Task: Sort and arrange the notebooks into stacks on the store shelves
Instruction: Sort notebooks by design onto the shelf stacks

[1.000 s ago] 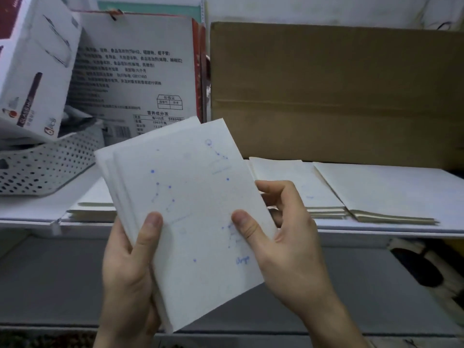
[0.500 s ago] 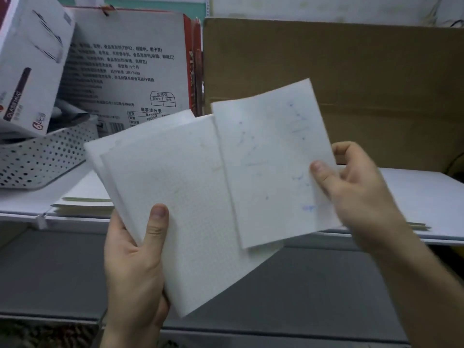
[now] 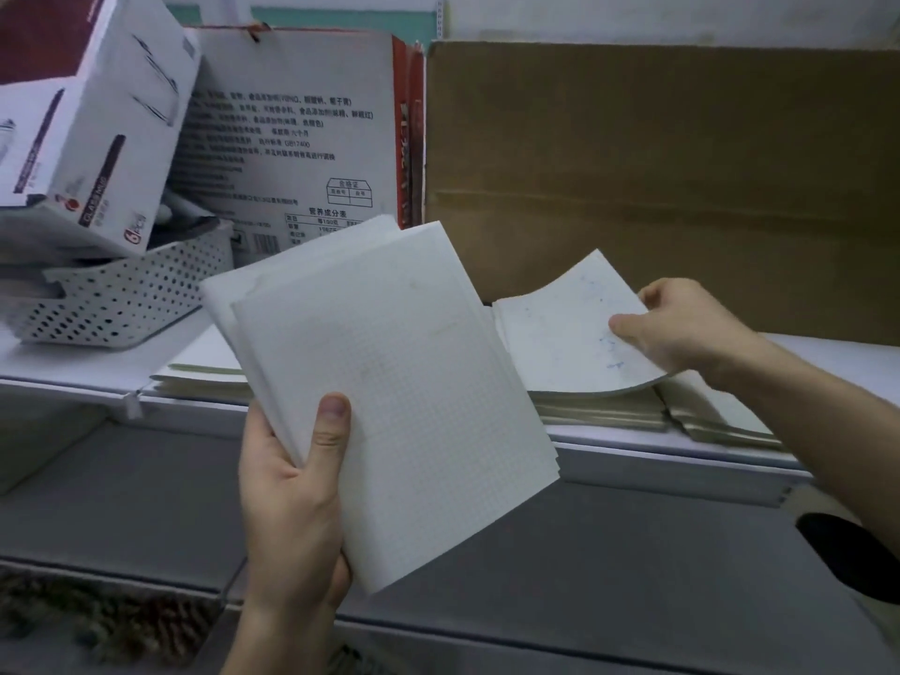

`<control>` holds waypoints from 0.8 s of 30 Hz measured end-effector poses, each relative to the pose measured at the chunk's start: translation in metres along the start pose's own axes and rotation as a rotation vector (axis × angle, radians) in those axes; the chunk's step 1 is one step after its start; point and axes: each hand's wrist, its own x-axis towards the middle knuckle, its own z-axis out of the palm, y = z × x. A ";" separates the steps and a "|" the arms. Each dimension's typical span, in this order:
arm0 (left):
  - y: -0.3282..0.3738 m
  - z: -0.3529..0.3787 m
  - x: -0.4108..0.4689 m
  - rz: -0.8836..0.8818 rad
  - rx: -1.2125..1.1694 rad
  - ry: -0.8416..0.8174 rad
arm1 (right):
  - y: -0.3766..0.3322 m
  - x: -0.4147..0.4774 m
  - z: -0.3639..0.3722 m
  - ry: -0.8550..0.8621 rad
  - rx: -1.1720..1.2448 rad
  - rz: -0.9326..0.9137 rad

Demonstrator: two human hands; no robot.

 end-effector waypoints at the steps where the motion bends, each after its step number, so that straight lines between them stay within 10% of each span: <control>1: 0.000 0.000 0.000 -0.001 -0.006 0.001 | -0.002 -0.002 -0.001 0.038 -0.167 -0.038; 6: 0.001 0.004 0.000 -0.005 -0.034 -0.007 | 0.003 -0.007 -0.007 0.199 -0.566 -0.248; 12: -0.005 0.014 -0.005 -0.042 -0.058 -0.060 | -0.012 -0.077 0.007 -0.083 0.317 -0.506; 24: -0.013 0.047 -0.019 -0.215 -0.100 -0.280 | 0.017 -0.127 0.047 0.049 0.744 -0.518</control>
